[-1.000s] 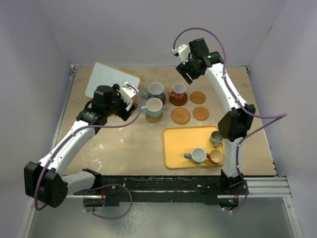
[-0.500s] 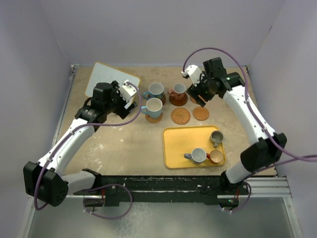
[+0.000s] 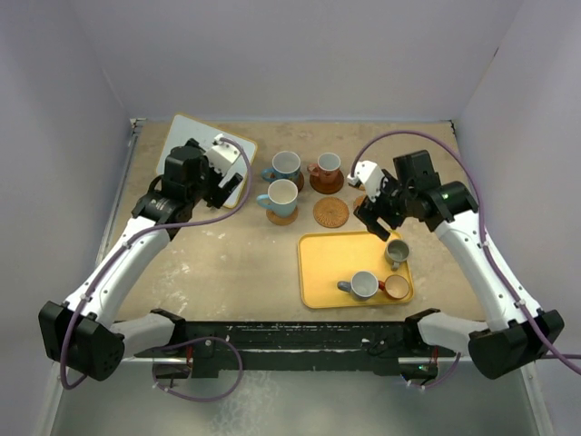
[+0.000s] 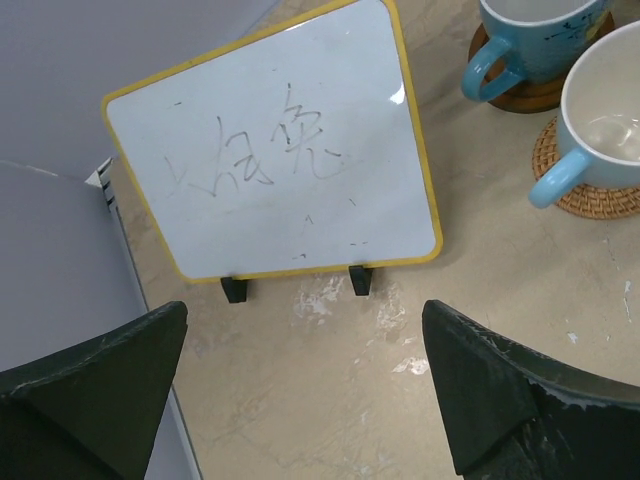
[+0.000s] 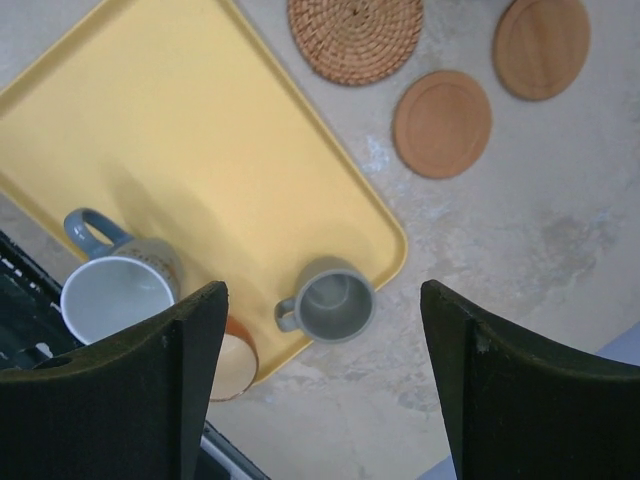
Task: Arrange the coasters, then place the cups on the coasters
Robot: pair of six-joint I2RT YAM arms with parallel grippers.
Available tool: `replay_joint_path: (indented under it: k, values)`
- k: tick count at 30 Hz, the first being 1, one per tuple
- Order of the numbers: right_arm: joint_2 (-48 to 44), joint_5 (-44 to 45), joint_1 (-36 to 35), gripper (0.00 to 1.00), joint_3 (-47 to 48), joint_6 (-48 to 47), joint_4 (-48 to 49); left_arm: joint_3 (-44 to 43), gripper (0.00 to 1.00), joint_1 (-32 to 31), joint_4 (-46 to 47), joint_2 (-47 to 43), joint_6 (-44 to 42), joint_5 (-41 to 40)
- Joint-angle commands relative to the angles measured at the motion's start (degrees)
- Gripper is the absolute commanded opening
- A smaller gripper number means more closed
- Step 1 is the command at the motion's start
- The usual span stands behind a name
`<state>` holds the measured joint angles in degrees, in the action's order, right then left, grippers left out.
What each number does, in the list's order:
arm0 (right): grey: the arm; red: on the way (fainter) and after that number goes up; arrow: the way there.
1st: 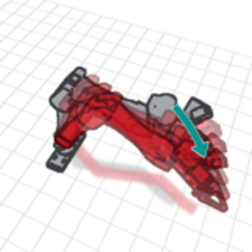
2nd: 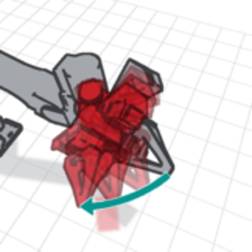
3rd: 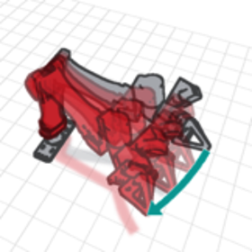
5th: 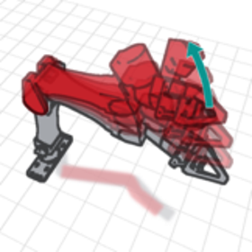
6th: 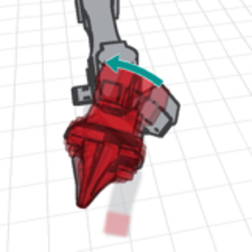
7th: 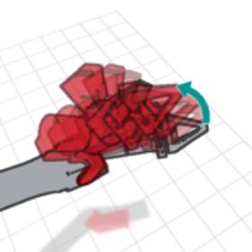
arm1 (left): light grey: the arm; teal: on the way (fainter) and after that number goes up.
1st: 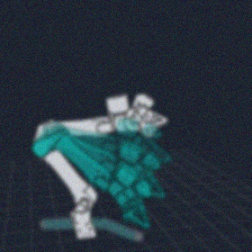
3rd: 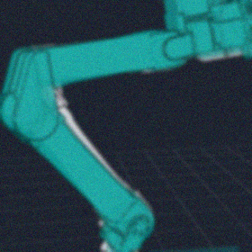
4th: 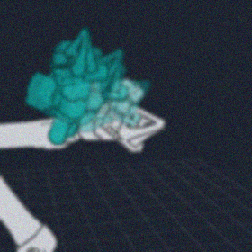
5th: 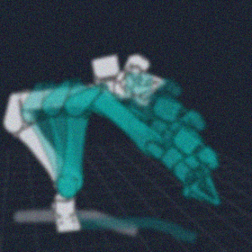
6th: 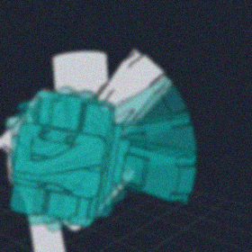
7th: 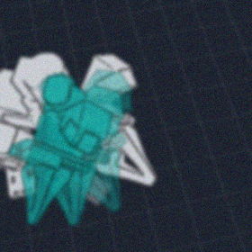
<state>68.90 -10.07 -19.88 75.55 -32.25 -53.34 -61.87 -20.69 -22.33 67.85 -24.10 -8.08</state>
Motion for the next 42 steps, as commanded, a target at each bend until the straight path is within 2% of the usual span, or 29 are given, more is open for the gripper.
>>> replay_joint_path:
  k: [1,7,12,18,24,32,36,42]
  values:
    - [-4.12,-2.34,-0.25,0.80,-4.83,-0.43,0.76,-3.98,0.99,0.32,-0.95,-3.48,2.89,-2.34]
    - [-6.87,-4.10,-0.20,0.81,-11.67,1.60,3.78,-1.20,0.94,0.40,1.47,-5.20,6.57,1.92]
    - [-8.02,-4.71,-0.25,0.81,-16.11,3.16,7.33,4.16,0.93,1.60,6.06,-8.58,12.12,10.71]
    - [-8.24,-6.75,-0.25,0.80,-21.12,3.71,10.24,7.37,0.93,2.78,7.67,-9.34,13.38,14.27]
    - [-8.28,-10.15,-0.25,0.77,-22.52,2.71,8.96,9.31,0.93,3.33,8.00,-10.37,12.71,15.38]
    - [-8.52,-14.97,-0.29,0.72,-21.98,-3.29,3.48,9.85,0.93,3.34,7.65,-9.94,11.08,15.94]
    - [-9.00,-14.70,-0.41,0.70,-22.94,-5.77,1.21,10.16,0.93,3.42,7.65,-9.85,10.27,14.88]
    - [-7.92,-13.40,-0.81,0.66,-26.07,-6.72,3.21,10.63,0.93,3.80,8.22,-9.24,9.75,14.71]
